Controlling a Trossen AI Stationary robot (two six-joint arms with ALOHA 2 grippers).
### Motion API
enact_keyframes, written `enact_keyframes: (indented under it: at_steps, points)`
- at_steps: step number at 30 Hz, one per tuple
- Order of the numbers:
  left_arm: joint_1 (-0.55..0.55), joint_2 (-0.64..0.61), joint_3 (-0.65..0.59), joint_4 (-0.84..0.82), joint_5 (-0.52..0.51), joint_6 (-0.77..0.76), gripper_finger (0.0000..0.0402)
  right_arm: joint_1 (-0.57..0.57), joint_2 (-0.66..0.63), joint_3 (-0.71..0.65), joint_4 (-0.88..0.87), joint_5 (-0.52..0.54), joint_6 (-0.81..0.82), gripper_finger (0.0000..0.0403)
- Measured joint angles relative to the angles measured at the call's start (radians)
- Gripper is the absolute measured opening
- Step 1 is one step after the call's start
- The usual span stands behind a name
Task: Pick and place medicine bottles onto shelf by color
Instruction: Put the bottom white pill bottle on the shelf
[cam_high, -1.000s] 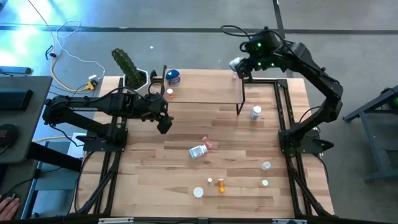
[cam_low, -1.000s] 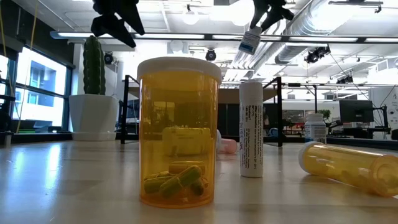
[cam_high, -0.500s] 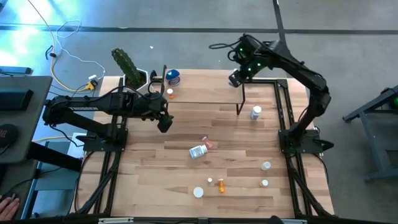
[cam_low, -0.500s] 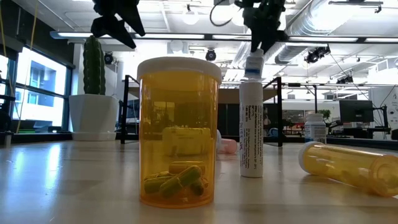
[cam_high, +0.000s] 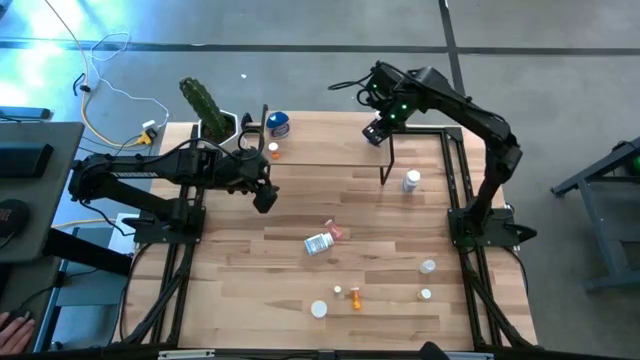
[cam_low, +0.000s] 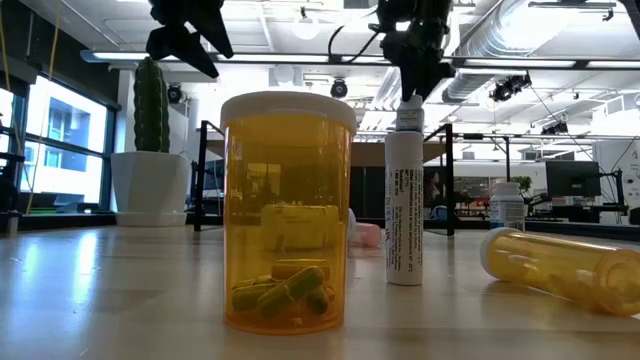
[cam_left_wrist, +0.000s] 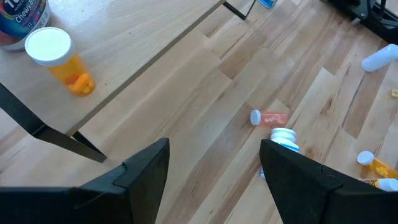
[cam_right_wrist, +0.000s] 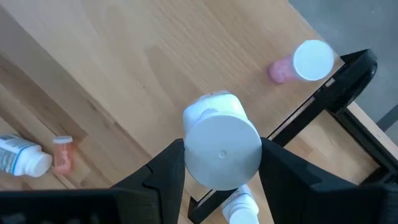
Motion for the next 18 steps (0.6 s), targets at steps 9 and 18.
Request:
enact_keyframes:
  at_steps: [9, 18]
  points:
    - [0.000, 0.000, 0.000, 0.000, 0.000, 0.000, 0.0239, 0.018, 0.032, -0.002, -0.007, 0.005, -0.008, 0.0163]
    - [0.000, 0.000, 0.000, 0.000, 0.046, 0.026, 0.0239, 0.016, 0.032, -0.002, -0.007, 0.014, -0.042, 0.0185]
